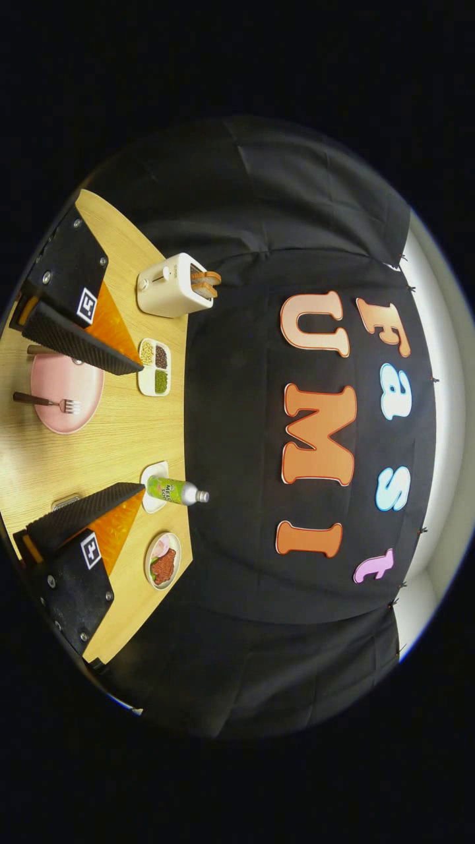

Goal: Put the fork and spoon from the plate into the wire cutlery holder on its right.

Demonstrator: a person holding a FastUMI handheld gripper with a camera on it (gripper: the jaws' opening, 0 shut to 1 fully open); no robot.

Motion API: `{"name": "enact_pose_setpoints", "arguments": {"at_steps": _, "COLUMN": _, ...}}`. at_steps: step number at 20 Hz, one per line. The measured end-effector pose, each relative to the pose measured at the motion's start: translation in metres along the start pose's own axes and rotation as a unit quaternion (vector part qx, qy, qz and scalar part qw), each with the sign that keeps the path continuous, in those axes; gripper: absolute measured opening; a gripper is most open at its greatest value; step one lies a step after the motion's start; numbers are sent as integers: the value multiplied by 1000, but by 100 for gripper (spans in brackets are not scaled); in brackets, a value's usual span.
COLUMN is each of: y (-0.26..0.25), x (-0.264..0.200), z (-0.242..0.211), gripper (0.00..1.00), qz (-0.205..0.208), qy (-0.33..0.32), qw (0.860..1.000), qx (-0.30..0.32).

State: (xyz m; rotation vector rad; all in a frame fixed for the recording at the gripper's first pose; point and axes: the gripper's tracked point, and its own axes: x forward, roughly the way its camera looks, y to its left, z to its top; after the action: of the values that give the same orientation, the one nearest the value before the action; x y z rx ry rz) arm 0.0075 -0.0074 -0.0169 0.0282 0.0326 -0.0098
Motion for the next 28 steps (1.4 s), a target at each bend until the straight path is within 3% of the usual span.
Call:
{"name": "enact_pose_setpoints", "arguments": {"at_steps": 6, "y": 9, "x": 18, "z": -52, "gripper": 98, "qz": 13, "qy": 52, "qw": 998, "qx": -23}}
{"name": "enact_pose_setpoints", "arguments": {"at_steps": 11, "y": 23, "x": 31, "z": -124, "gripper": 95, "qz": 33, "qy": 150, "qw": 988, "qx": -17}}
{"name": "enact_pose_setpoints", "arguments": {"at_steps": 19, "y": 45, "x": 37, "z": -194, "gripper": 68, "qz": 55, "qy": 259, "qw": 964, "qx": -23}}
{"name": "enact_pose_setpoints", "arguments": {"at_steps": 20, "y": 46, "x": 37, "z": -199, "gripper": 61, "qz": 55, "qy": 267, "qw": 962, "qx": -22}}
{"name": "enact_pose_setpoints", "arguments": {"at_steps": 24, "y": 45, "x": 39, "z": -220, "gripper": 46, "qz": 44, "qy": 304, "qw": 951, "qx": -24}}
{"name": "enact_pose_setpoints", "arguments": {"at_steps": 28, "y": 44, "x": 42, "z": -239, "gripper": 38, "qz": 33, "qy": 331, "qw": 943, "qx": -30}}
